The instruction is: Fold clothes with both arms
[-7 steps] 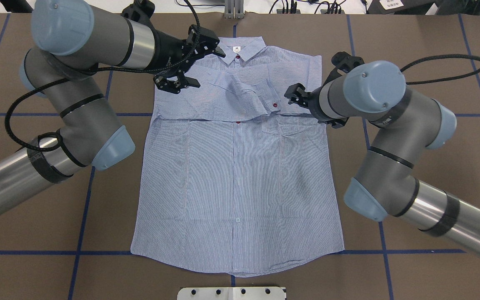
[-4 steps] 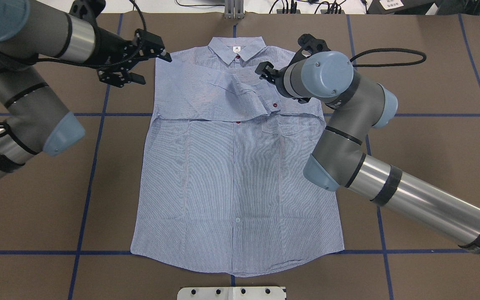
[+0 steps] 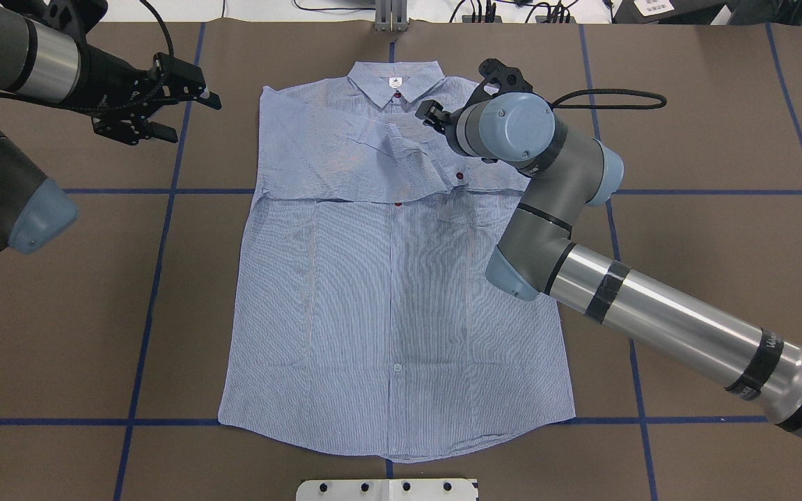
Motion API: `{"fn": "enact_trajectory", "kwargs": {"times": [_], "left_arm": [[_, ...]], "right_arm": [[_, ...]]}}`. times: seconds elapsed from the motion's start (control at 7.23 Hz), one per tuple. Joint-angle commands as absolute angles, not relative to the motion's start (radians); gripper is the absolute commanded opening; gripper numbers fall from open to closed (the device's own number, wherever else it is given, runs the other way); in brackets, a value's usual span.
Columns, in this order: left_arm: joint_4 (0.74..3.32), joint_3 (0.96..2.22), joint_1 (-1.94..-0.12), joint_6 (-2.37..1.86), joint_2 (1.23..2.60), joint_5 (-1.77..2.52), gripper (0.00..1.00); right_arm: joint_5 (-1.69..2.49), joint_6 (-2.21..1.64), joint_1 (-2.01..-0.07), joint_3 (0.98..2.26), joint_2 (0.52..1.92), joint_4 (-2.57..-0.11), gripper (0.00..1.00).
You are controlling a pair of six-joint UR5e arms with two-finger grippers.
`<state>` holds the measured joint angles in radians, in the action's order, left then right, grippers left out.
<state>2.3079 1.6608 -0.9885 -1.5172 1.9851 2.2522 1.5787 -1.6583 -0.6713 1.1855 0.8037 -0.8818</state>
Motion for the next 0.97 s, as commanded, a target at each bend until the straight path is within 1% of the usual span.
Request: {"fn": "enact_trajectory", "kwargs": {"times": [0.0,0.28,0.41,0.83], "left_arm": [[2.306,1.657,-0.992,-1.517,1.982,2.253,0.96],[2.304,1.649,-0.992,-1.517,1.979,2.253,0.97],[2.306,1.644,-0.992,-1.517,1.979,2.253,0.97],[2.306,1.647,-0.992,-1.519,1.979,2.253,0.98]], "right_arm": [[1.580,-1.635,-0.670,1.143,0.796,-0.867,0.93],[1.580,-1.527,-0.670,1.137,0.792,-0.867,0.88],[1.580,-1.520,-0.670,1.135,0.787,-0.867,0.81],[1.578,-1.454,-0.672,1.085,0.769,-0.867,0.77]]}}
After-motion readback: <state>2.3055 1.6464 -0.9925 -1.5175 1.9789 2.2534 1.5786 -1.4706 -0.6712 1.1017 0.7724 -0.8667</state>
